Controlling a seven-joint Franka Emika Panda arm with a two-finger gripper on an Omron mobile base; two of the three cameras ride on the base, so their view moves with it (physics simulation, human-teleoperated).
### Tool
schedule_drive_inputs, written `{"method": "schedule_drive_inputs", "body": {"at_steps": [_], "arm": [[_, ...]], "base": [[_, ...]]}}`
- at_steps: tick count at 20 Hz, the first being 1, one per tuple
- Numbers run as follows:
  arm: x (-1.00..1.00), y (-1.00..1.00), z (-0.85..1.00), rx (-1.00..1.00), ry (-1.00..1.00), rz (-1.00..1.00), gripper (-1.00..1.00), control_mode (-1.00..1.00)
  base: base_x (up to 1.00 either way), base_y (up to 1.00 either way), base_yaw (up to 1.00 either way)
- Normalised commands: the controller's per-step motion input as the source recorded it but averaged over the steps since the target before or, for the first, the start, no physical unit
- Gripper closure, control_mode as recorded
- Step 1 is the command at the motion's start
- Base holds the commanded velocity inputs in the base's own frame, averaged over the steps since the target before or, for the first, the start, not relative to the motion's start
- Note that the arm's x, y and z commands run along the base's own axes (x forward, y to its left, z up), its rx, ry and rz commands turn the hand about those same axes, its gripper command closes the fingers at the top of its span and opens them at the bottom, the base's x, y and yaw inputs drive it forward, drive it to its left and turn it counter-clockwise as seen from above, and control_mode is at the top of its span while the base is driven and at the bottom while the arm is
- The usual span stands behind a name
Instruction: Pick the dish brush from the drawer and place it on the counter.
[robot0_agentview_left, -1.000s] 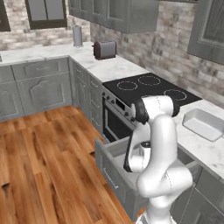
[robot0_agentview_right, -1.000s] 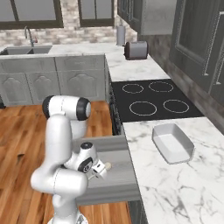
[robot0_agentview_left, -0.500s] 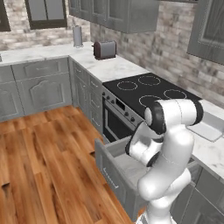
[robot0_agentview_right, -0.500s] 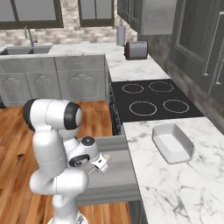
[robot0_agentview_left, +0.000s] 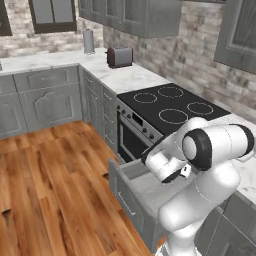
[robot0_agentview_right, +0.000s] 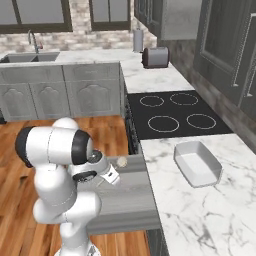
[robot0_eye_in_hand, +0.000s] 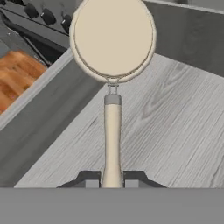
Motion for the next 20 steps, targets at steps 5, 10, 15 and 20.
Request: {"method": "schedule_drive_inputs", "body": {"at_steps": [5, 10, 15, 20], "arm": [[0.55, -0.07, 1.0, 0.07, 0.0, -0.11, 1.0, -1.0], [0.52, -0.55, 1.0, 0.17, 0.0, -0.22, 1.0, -1.0], [0.38, -0.8, 1.0, 0.28, 0.01, -0.3, 1.0, -1.0], [0.18, -0.59, 1.0, 0.4, -0.04, -0.48, 1.0, -1.0]], "base": [[0.0, 0.0, 0.0], [0.0, 0.0, 0.0], [0.0, 0.0, 0.0], [0.0, 0.0, 0.0]]}}
